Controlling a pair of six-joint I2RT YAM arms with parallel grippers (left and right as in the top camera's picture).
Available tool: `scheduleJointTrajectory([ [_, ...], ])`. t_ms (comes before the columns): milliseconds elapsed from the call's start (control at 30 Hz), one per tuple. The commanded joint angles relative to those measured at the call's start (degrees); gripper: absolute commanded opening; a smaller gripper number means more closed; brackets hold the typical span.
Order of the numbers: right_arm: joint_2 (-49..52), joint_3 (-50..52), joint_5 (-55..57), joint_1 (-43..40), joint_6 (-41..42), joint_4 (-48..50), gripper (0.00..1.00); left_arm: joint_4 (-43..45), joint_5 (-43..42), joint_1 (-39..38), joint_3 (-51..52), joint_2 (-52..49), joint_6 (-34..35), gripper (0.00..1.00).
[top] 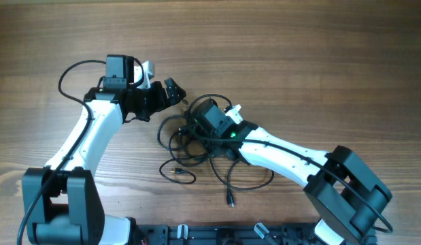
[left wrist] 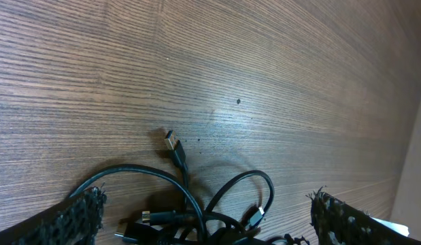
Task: Untangle cables
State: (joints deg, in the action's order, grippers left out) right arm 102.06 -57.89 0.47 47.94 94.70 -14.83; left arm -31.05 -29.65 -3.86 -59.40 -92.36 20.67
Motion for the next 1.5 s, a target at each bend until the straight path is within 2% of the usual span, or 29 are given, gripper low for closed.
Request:
scheduleJointTrajectory([
  [0, 1.7, -0.5, 2.1, -0.1, -0.1, -0.2, 0.14, 0.2, 0.6, -0.2, 0.3, 0.7, -0.9, 1.00],
  [133, 3.8, -0.5, 2.1, -0.1, 0.0, 0.9, 0.13, 0.2, 0.6, -0.2, 0.3, 0.7, -0.9, 1.00],
  [233, 6.1, -0.5, 2.1, -0.1, -0.2, 2.6, 0.04, 0.2, 0.6, -0.2, 0.3, 0.7, -0.9, 1.00],
  [367, 6.1, -0.5, 3.7, -0.2, -0.6, 2.7, 0.04, 0.2, 0.6, -0.2, 0.3, 0.7, -0.9, 1.00],
  [533, 2.8, -0.5, 2.2, -1.7, -10.8, 3.2, 0.04, 0.2, 0.6, -0.2, 0.3, 0.7, -0.9, 1.00],
  [667, -6.1, -0.5, -3.4, -4.9, -27.9, 3.2, 0.04, 0.0, 0.5, -0.2, 0.3, 0.7, -0.9, 1.00],
  [733, -9.3, -0.5, -6.4, -6.2, -32.0, 3.2, 0.04, 0.0, -3.6, -0.2, 0.3, 0.7, -3.0, 1.00],
  [833, -11.7, -0.5, -11.4, -8.5, -34.8, 3.2, 0.04, 0.7, -14.3, -0.2, 0.3, 0.7, -11.4, 0.96],
  [867, -11.9, -0.5, -13.0, -9.5, -34.8, 3.2, 0.04, 0.8, -17.8, -0.2, 0.3, 0.7, -14.1, 0.93],
  [933, -11.8, -0.5, -17.8, -11.7, -34.8, 3.1, 0.04, 0.7, -23.6, -0.2, 0.3, 0.7, -18.4, 0.78],
  [1067, -11.8, -0.5, -27.4, -15.6, -37.9, 1.2, 0.04, 0.1, -30.0, -0.2, 0.3, 0.7, -24.1, 0.58],
  [1167, -11.8, -0.5, -27.1, -16.5, -39.3, -2.9, 0.04, -0.8, -35.5, -0.2, 0.3, 0.7, -28.7, 0.54],
  [1233, -11.8, -0.5, -27.1, -16.5, -39.5, -3.0, 0.04, -1.2, -36.1, -0.2, 0.3, 0.7, -29.5, 0.44],
  [1267, -11.8, -0.5, -27.2, -16.5, -39.5, -3.0, 0.04, -1.2, -36.2, -0.2, 0.3, 0.7, -30.1, 0.29],
  [1300, -11.8, -0.5, -27.5, -16.5, -39.5, -3.0, 0.04, -1.9, -36.3, -0.3, 0.3, 0.7, -32.1, 0.23],
  [1333, -11.8, -0.5, -27.7, -16.5, -39.5, -2.8, 0.04, -3.1, -36.3, -1.0, 0.3, 0.7, -35.3, 0.26],
  [1400, -11.8, -0.5, -28.9, -16.5, -39.5, -2.5, 0.04, -4.0, -36.2, -2.8, 0.3, 0.7, -39.1, 0.44],
  [1467, -11.8, -0.5, -30.6, -17.3, -39.5, -2.6, 0.04, -4.0, -33.7, -4.7, 0.3, 0.7, -40.0, 0.47],
])
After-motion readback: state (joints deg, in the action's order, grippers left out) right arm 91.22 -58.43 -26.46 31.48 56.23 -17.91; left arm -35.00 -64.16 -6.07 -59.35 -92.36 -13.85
